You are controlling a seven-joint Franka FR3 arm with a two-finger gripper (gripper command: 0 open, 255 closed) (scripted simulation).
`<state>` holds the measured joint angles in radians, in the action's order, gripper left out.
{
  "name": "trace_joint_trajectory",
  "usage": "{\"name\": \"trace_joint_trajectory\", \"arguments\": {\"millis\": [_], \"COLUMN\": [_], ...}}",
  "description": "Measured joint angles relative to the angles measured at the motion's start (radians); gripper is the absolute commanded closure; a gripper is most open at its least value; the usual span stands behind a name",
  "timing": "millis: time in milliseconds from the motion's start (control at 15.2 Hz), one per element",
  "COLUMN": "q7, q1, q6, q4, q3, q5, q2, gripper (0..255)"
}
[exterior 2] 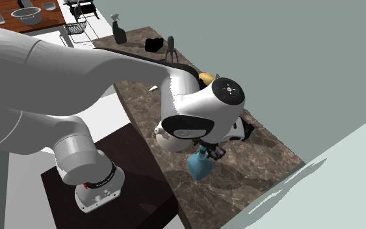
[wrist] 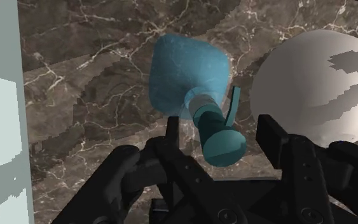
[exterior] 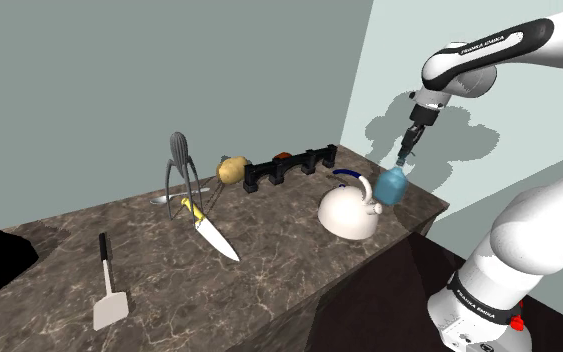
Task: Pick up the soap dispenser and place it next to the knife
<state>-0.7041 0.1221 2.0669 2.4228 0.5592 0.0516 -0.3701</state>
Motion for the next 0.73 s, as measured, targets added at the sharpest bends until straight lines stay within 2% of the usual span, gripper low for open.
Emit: {"name": "trace_joint_trajectory", "arguments": {"millis": [726], "q7": [0.002], "q1": [0.001], "q6": [-0.015], "q4": [-0.012], "q3": [-0.002], "q5": [0.001], "q2": [-0.004], "gripper": [255]}}
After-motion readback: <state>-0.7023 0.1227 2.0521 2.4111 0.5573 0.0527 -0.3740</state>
